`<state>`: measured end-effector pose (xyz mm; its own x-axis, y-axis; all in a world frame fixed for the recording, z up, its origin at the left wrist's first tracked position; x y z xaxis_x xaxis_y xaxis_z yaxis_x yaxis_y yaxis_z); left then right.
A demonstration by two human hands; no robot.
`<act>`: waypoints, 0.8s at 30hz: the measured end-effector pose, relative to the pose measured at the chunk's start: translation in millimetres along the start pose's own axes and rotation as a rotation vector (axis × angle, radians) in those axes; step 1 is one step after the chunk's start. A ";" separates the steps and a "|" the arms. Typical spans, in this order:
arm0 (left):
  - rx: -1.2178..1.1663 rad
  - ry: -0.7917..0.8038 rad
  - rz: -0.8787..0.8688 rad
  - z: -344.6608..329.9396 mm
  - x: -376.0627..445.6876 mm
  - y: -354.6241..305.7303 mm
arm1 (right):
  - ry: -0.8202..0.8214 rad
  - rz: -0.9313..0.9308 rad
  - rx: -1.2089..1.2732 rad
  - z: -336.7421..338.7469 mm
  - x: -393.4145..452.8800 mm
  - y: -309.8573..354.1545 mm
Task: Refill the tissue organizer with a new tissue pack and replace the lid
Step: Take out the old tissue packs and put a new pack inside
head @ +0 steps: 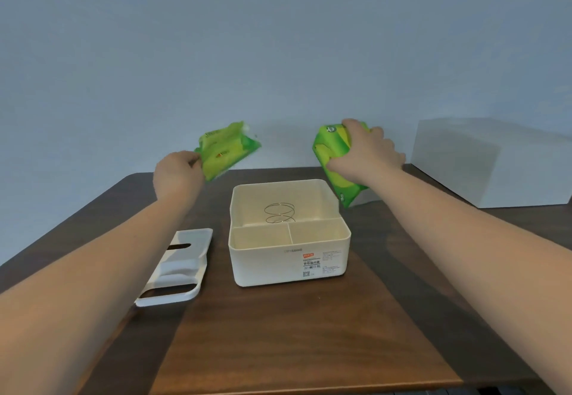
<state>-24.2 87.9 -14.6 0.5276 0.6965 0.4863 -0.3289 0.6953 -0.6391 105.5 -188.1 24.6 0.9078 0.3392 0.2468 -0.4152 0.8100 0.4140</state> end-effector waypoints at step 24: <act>0.090 0.368 0.078 -41.0 -3.9 37.2 | 0.475 0.785 -0.503 -45.6 -9.7 70.3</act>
<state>-6.4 103.7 -64.7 0.7385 0.6493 0.1816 -0.4379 0.6668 -0.6031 70.2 -112.6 11.3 0.3687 0.9210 -0.1259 -0.9244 0.3491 -0.1534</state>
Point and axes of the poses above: each hand's wrist, its own x-axis towards the middle knuckle, its own z-axis out of the back of the hand, y = z × x, the point moved 3 cm from there along x, towards the middle knuckle, and after that the axes turned 6 degrees about y, right-handed, at the moved point
